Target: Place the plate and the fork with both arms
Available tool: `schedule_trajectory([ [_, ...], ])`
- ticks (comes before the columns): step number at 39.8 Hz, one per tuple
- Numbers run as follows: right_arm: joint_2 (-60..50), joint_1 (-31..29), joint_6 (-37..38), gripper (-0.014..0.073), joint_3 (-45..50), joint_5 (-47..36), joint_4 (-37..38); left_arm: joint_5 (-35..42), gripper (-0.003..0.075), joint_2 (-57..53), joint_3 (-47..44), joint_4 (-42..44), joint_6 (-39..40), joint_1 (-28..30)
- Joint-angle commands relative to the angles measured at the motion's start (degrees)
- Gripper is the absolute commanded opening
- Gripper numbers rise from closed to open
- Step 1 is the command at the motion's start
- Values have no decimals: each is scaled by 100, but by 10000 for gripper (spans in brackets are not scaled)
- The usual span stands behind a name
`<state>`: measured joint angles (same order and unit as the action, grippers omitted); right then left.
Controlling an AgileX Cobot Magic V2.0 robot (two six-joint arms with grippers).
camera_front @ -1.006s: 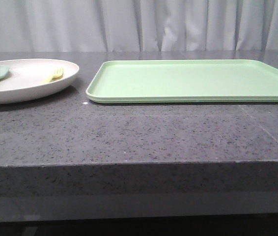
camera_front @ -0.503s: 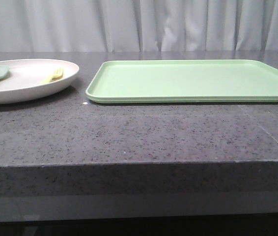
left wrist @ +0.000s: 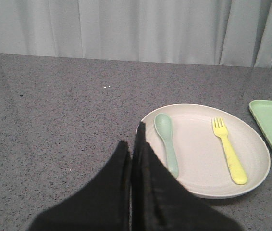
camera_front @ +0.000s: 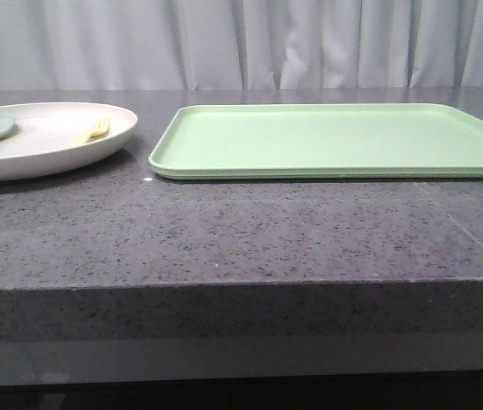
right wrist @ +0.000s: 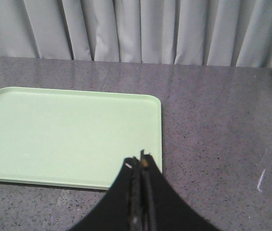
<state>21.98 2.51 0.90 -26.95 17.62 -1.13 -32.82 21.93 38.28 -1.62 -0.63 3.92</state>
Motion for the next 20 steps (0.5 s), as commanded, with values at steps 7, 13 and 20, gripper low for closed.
schedule_trajectory([
  [7,86,-11,-37,13,-194,-475,33,403,41,91,161,-46,63,-20],
  [13,86,-11,-37,435,-194,-491,38,430,460,91,161,-38,63,-20],
  [20,86,-11,-37,582,-194,-491,38,439,600,91,161,-71,63,-20],
])
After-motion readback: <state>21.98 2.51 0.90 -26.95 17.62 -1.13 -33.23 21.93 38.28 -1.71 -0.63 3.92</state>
